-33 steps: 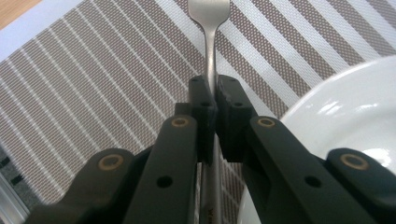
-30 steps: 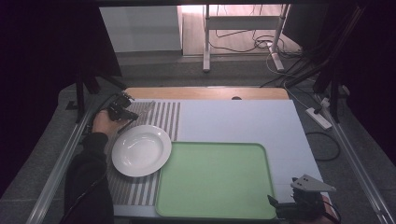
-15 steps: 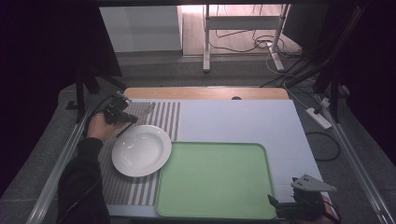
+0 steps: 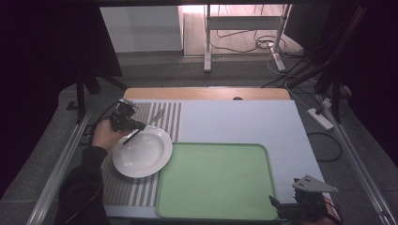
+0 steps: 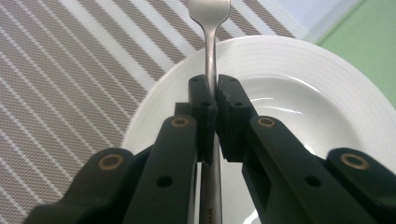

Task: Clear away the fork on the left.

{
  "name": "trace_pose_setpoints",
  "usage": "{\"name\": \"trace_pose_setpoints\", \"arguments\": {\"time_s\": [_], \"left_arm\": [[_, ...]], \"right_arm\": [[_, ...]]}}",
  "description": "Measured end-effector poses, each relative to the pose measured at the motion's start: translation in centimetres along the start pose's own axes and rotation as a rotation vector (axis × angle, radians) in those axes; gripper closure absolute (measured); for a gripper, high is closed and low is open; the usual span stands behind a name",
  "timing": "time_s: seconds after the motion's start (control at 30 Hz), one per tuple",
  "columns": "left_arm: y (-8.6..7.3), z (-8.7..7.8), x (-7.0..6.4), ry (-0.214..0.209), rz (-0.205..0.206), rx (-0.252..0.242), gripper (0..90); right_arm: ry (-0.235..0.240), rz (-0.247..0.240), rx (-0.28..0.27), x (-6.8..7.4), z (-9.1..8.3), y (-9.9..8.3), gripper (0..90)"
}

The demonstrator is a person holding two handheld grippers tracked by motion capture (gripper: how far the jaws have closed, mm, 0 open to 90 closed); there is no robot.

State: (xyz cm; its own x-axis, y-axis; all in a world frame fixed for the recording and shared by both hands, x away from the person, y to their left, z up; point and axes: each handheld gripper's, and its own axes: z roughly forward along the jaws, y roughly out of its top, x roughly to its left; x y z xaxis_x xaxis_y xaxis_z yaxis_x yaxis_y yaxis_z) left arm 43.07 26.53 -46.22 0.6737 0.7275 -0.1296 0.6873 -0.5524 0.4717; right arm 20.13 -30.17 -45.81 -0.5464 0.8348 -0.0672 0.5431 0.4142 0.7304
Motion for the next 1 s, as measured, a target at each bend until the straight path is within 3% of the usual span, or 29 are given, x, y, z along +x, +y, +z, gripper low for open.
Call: {"name": "trace_pose_setpoints", "arguments": {"time_s": [0.3,0.73,1.0], "left_arm": [[-0.6,0.5,-2.4,-0.027,0.022,-0.009,85.3],[-2.4,0.2,-5.9,-0.057,0.022,-0.031,85.3],[-3.4,0.4,-8.8,-0.084,0.036,-0.046,85.3]], "right_arm": [[-0.001,0.0,-0.001,0.0,0.0,0.0,0.0],[-0.002,-0.001,-0.007,0.0,-0.1,0.0,0.0],[-0.002,-0.004,-0.01,0.1,-0.1,0.0,0.0]]}}
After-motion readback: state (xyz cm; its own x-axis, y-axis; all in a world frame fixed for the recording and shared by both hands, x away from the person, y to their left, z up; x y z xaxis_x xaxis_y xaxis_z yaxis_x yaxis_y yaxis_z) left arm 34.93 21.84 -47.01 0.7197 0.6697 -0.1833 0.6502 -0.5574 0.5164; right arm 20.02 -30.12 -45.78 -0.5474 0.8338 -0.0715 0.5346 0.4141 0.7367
